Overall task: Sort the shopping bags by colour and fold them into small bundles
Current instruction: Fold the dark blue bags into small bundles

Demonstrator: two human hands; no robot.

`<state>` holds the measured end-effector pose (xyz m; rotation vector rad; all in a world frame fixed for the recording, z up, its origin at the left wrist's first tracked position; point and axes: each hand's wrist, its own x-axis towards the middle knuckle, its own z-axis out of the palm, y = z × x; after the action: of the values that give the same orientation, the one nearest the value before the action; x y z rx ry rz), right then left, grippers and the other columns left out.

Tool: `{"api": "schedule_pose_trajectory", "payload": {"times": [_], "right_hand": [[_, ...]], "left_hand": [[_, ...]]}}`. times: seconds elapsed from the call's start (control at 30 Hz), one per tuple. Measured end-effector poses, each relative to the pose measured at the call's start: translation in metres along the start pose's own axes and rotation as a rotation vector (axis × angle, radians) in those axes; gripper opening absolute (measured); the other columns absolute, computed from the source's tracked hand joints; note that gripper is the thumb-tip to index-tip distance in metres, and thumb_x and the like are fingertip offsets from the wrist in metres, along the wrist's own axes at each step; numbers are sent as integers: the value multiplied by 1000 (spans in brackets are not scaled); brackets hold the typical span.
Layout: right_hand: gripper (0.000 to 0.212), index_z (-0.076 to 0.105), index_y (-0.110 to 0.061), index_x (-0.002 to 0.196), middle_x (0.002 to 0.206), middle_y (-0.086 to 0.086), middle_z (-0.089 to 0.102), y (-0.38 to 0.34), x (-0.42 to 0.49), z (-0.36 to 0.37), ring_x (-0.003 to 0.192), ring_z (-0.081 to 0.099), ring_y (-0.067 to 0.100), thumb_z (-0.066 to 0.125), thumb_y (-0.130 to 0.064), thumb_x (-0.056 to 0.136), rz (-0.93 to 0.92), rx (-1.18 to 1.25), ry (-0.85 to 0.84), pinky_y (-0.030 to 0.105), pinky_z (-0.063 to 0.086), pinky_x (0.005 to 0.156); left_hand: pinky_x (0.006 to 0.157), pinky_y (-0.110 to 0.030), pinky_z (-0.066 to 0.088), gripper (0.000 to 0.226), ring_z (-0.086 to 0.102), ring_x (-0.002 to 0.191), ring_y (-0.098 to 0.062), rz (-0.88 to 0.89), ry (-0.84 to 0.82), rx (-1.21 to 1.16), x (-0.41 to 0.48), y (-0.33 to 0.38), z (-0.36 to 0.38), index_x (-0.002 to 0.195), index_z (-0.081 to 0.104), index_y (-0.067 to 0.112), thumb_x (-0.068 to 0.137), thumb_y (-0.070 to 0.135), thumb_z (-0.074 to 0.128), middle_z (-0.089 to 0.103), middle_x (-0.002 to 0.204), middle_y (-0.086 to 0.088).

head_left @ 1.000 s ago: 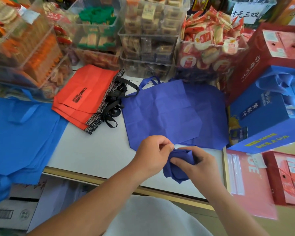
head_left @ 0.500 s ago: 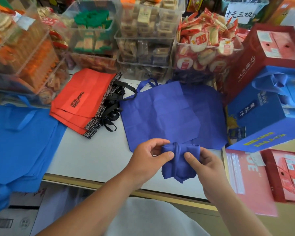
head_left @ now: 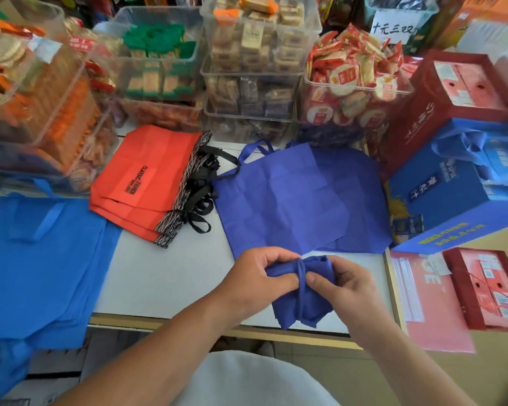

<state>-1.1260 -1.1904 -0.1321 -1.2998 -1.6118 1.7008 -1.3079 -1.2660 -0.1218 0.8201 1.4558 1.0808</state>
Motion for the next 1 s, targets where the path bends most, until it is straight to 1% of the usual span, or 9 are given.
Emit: {"api": "schedule_pose_trajectory", "payload": {"times": [0.1, 0.17, 0.27, 0.37, 0.5, 0.63, 0.8, 0.9, 1.0], "right_hand": [[14, 78, -18, 101, 97, 15, 76, 7, -5, 1, 100, 68, 45, 80, -18, 87, 59, 53, 24, 59, 57, 91], [12, 78, -16, 102, 101, 14, 77, 12, -8, -1, 103, 70, 41, 74, -15, 92, 122, 142, 101, 52, 58, 91], [20, 75, -14, 110, 106, 14, 77, 13, -10, -12, 105, 71, 37, 75, -20, 91, 175, 223, 165, 50, 58, 92], [37, 73, -13, 113, 105, 14, 77, 20, -18, -33, 101, 73, 35, 85, -28, 81, 206, 182, 83, 52, 58, 92], [40, 74, -6, 107, 100, 15, 77, 34, -19, -62, 98, 72, 39, 81, -22, 71, 217, 110, 77, 53, 58, 92], [31, 73, 2, 107, 99, 22, 76, 50, -5, -108, 97, 72, 45, 81, -3, 78, 289, 181, 92, 53, 59, 91], [17, 75, 1, 102, 96, 20, 77, 72, 5, -163, 89, 75, 40, 72, 7, 87, 330, 165, 51, 41, 63, 77], [14, 75, 2, 101, 93, 18, 78, 91, 9, -190, 83, 76, 32, 72, 6, 88, 361, 194, 38, 31, 60, 70], [16, 74, -2, 107, 98, 15, 78, 115, 11, -211, 93, 75, 33, 72, -3, 91, 401, 132, -72, 39, 62, 80]], "left_hand": [[88, -25, 59, 24, 71, 99, -8, 10, -84, 116, 8, -1, -5, 110, 75, 25, 88, 17, 77, 76, 102, 9], [89, -23, 58, 32, 70, 101, -3, -57, -50, 41, 13, -8, -3, 119, 69, 28, 88, 22, 79, 75, 109, 12], [90, -34, 61, 26, 73, 104, -14, -148, -56, -108, 16, -21, 12, 117, 67, 18, 93, 14, 73, 77, 108, 3], [89, -35, 61, 15, 74, 100, -14, -163, 51, -60, 19, -30, 35, 109, 69, 19, 95, 13, 68, 78, 102, 7], [88, -28, 60, 16, 71, 99, -2, -152, 79, -58, 32, -29, 68, 114, 66, 28, 99, 24, 66, 75, 107, 16], [85, -24, 59, 35, 72, 102, -4, -179, 11, -108, 44, -26, 116, 123, 65, 29, 91, 20, 77, 76, 109, 17], [89, -35, 61, 41, 74, 99, -10, -270, 147, -120, 64, -36, 188, 117, 65, 28, 82, 19, 83, 77, 105, 11], [88, -34, 61, 43, 73, 98, -9, -288, 191, -105, 76, -48, 222, 118, 64, 29, 80, 22, 84, 76, 105, 11], [86, -33, 62, 42, 74, 96, -9, -347, 156, -39, 86, -70, 236, 117, 65, 29, 80, 24, 84, 77, 103, 11]]}}
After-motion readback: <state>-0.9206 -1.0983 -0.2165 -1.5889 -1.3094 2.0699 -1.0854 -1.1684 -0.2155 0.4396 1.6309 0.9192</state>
